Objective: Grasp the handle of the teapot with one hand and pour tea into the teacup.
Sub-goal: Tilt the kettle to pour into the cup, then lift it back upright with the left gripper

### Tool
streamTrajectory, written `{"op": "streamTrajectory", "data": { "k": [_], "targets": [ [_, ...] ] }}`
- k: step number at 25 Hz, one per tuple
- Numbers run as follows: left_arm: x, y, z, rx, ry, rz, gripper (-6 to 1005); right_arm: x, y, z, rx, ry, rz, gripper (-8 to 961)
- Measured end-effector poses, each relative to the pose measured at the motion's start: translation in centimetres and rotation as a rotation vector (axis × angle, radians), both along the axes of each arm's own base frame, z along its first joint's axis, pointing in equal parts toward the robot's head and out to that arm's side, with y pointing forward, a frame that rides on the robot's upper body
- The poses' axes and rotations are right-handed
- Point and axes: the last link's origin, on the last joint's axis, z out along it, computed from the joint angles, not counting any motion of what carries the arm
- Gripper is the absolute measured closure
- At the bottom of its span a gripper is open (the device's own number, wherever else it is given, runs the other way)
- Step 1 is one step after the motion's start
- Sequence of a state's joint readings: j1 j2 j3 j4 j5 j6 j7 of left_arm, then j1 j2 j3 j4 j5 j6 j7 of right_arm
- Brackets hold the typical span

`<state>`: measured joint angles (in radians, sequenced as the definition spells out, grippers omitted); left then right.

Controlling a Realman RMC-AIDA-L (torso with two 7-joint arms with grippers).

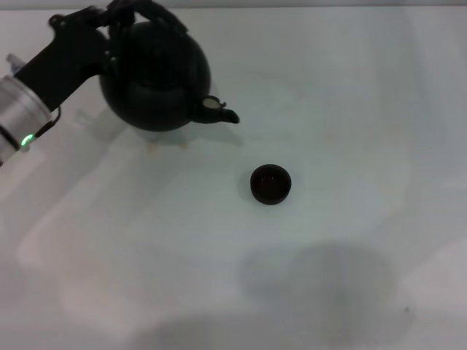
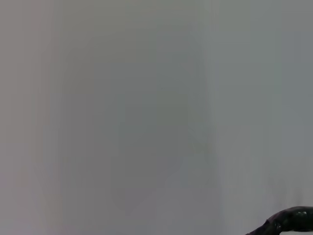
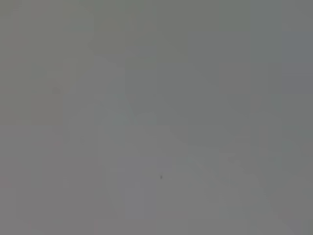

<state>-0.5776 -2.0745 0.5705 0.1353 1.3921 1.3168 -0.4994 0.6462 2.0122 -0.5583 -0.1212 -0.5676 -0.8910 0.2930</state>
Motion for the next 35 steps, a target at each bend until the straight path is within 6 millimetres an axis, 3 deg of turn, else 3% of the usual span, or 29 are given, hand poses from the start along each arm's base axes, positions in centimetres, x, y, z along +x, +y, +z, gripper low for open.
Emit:
{"op": "streamTrajectory", "data": {
  "k": [12, 35],
  "targets": [
    [1.7, 0.3, -1.2, 0.031, 0.194, -0.167, 871, 0.3, -0.2, 0.0, 0.001, -0.001, -0.007, 123],
    [4.2, 0.9, -2.9, 0.017, 0.319, -0.336, 884, -0.4, 0.1, -0.3, -0.001, 0.014, 0.011, 122]
  ]
}}
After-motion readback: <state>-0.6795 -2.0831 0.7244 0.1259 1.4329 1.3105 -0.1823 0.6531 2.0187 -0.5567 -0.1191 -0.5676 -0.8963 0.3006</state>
